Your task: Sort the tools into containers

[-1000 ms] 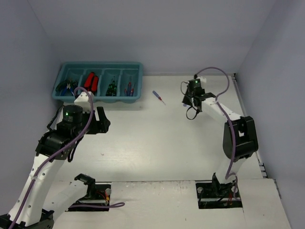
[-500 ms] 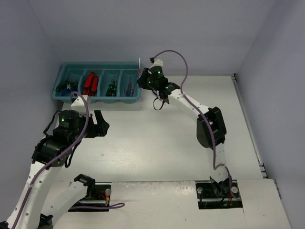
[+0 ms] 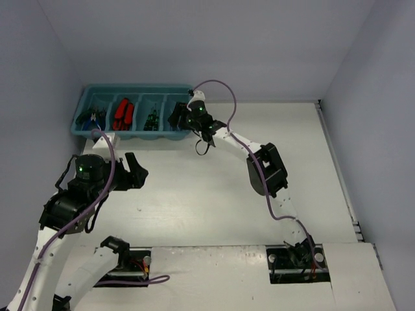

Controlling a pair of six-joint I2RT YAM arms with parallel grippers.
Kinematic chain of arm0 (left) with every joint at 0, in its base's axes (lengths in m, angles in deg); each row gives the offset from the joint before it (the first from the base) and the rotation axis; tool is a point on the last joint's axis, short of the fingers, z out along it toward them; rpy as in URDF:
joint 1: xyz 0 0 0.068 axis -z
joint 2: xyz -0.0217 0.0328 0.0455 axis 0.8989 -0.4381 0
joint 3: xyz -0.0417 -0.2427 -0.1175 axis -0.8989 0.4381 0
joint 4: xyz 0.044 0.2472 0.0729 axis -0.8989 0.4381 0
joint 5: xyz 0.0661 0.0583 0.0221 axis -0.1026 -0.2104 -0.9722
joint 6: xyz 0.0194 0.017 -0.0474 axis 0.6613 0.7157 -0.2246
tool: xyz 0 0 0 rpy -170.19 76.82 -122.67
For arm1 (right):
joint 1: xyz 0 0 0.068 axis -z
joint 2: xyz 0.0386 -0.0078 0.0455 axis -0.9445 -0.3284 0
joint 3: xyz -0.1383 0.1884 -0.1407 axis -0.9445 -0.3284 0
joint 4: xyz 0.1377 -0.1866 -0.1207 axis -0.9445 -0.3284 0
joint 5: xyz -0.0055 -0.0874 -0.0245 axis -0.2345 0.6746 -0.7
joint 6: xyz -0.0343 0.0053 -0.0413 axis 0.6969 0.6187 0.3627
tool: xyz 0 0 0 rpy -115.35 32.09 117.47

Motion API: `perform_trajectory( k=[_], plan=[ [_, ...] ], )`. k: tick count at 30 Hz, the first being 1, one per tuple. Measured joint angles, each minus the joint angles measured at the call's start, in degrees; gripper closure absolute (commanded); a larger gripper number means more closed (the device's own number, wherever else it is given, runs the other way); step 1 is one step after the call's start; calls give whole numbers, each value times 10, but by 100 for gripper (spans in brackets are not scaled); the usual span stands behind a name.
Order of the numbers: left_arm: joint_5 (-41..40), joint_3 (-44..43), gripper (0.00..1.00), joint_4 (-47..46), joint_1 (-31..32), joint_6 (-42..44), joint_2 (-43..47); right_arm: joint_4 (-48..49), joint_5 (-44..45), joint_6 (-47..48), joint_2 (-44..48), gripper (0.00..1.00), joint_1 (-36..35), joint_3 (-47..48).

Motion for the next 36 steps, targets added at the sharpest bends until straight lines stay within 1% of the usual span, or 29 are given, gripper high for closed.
perform_trajectory(
  k=[4, 6, 10, 13, 18, 21, 26, 36],
  plan=[
    [0, 0, 33, 0, 0, 0, -1, 14, 1, 20, 7, 35, 4, 7],
    [0, 0, 33, 0, 0, 0, -2, 15, 1, 37, 23, 35, 8, -8],
    [0, 0, 33, 0, 0, 0, -7, 20, 1, 75, 86, 37, 28, -75],
    [0, 0, 33, 1, 0, 1, -13, 18, -1, 102, 140, 41, 59, -134],
    [0, 0, 33, 1, 0, 5, -23, 10, -2, 148, 186, 41, 117, -187],
    [1, 0, 33, 1, 0, 10, -30, -9, -5, 179, 187, 40, 140, -199],
    [6, 0, 33, 1, 0, 14, -44, -43, -15, 221, 174, 40, 146, -211],
    [16, 0, 33, 1, 0, 14, -61, -55, -19, 247, 76, 40, 142, -211]
  ],
)
